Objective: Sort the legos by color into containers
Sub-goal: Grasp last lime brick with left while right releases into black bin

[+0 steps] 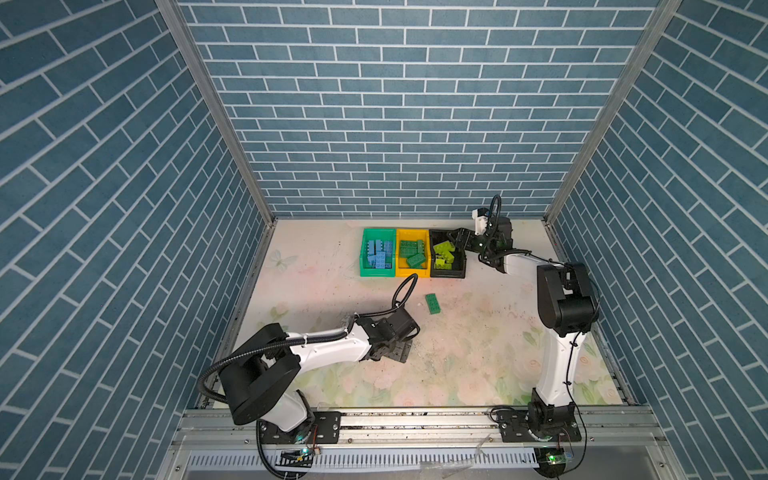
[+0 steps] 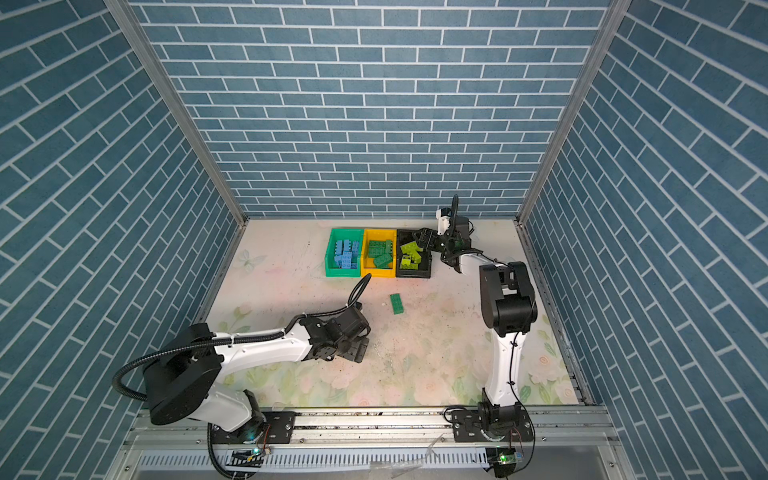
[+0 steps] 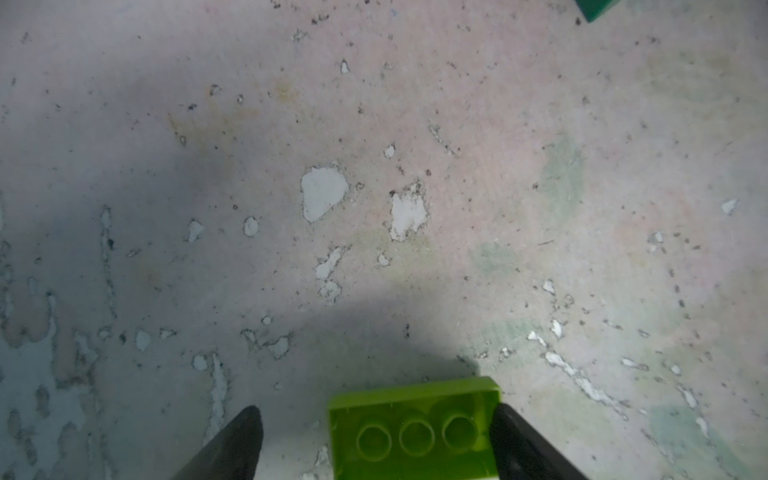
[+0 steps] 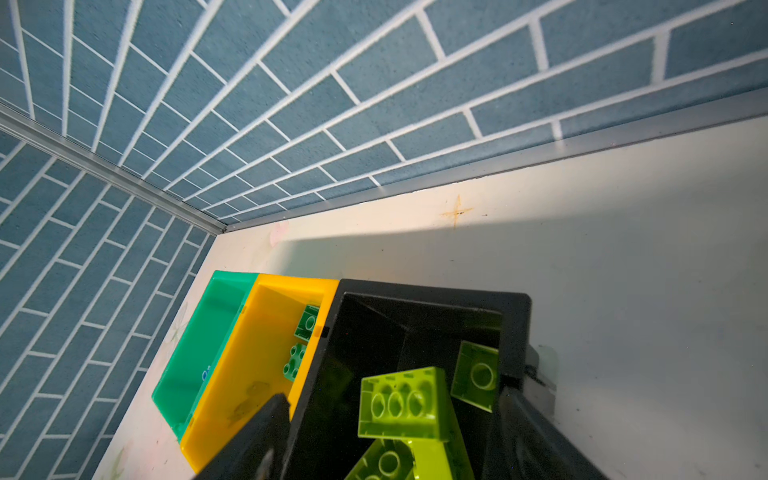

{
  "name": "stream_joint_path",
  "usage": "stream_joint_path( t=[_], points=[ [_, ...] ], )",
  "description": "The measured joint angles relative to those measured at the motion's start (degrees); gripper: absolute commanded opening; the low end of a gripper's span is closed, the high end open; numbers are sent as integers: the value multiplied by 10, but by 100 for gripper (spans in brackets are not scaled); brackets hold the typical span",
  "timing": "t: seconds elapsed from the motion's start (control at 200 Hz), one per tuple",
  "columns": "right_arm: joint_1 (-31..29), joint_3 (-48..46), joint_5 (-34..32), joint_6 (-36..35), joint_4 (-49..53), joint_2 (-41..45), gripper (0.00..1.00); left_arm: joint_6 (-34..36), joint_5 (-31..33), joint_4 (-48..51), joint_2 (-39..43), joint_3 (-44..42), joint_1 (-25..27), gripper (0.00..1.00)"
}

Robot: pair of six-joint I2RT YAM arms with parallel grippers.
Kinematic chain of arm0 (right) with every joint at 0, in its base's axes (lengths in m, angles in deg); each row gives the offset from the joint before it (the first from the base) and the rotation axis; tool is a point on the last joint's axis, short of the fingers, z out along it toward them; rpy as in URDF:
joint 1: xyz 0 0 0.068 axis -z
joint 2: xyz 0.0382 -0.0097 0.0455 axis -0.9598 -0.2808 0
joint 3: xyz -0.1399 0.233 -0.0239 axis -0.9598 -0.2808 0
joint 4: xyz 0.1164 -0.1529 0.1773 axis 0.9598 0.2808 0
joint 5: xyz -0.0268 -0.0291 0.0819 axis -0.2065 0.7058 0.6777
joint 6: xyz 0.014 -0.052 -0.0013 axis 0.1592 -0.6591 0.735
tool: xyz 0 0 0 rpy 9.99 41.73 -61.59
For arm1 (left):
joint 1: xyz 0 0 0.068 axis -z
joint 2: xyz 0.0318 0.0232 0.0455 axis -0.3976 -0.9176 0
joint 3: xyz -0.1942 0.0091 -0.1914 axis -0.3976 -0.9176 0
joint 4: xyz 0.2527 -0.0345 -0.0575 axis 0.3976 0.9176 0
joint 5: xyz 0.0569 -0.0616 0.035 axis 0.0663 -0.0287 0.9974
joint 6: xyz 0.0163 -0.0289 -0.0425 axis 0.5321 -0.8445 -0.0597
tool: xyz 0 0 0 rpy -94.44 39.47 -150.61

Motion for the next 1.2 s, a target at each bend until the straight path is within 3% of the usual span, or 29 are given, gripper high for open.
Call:
stream_joint_path(
  t=[0.56, 0.87, 1.2],
  points=[
    [-17, -2, -7, -11, 2, 1, 80, -27, -21, -2, 0, -1, 30, 88],
    [-18, -23, -6, -11, -5, 14, 80, 3, -30, -8, 14, 0, 51, 88],
    [-18, -43, -6, -11, -8, 29, 80, 28, -24, -20, -28, 0, 53, 88]
  ],
)
